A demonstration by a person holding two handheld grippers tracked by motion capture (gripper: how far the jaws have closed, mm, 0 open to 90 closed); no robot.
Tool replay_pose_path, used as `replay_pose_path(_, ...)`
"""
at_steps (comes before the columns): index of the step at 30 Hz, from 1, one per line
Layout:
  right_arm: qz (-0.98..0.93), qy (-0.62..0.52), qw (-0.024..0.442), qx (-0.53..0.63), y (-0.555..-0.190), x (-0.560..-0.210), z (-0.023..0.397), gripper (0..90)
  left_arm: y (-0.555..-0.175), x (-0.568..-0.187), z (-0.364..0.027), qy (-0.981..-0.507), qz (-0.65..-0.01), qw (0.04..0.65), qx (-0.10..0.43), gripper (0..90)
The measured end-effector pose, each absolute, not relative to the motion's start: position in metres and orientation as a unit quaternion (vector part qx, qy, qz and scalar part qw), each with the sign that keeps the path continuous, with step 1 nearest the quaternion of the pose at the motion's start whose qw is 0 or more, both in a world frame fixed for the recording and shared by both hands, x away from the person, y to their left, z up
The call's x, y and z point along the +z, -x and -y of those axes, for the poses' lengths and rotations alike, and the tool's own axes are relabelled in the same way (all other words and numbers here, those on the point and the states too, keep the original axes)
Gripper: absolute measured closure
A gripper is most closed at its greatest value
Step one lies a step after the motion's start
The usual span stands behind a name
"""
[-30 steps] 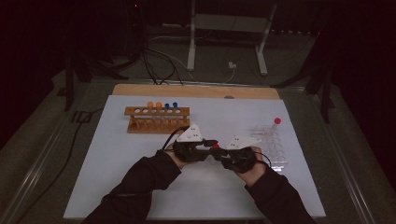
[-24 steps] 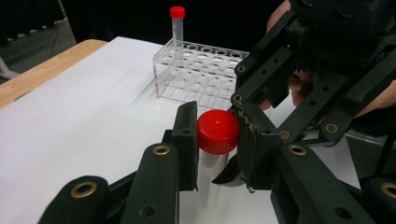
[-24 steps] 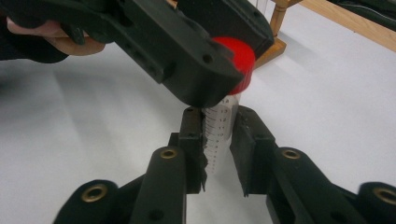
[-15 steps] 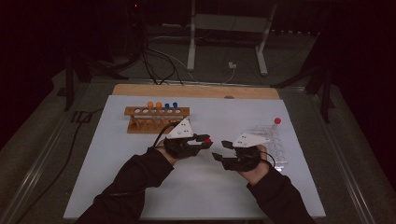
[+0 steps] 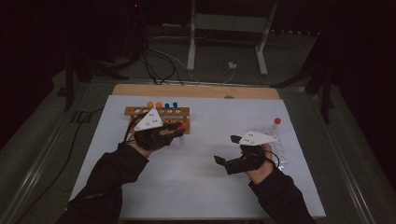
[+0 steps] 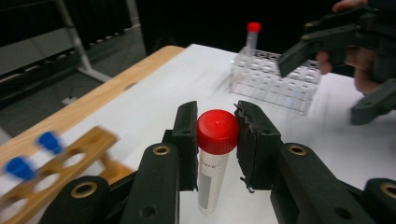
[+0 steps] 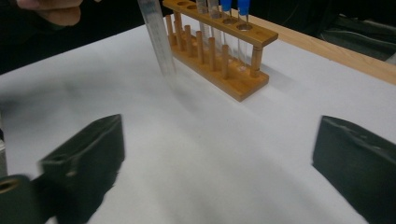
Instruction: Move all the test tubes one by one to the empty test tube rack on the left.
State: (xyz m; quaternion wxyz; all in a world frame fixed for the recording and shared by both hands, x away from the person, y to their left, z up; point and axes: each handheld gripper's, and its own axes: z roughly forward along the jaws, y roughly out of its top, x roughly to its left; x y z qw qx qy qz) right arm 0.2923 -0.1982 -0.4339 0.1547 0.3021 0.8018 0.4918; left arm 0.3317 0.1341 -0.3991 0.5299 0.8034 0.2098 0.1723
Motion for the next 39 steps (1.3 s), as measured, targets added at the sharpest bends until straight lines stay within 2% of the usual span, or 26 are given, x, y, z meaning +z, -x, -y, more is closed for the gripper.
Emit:
replay_pose_path(12,-0.802,-0.300,0.166,0.490,-0.292,-0.434,0.199,0.0,-0.339,-0.390,-0.192,-0.782,-0.264,0.518,0.223,71.8)
replay_pose_path(20,-0.803,-0.299,0.166,0.488,-0.292,-0.434,0.200,0.0,-0.354,-0.385,-0.217,-0.765,-0.301,0.509,0.254,71.8)
replay_pose_path(31,-0.800,-0.302,0.163,0.492,-0.293,-0.434,0.202,0.0,-0.383,-0.382,-0.233,-0.731,-0.349,0.518,0.276,71.8)
replay_pose_path(39,-0.801,-0.302,0.160,0.491,-0.294,-0.436,0.203,0.0,-0.403,-0.382,-0.230,-0.718,-0.364,0.511,0.301,71.8)
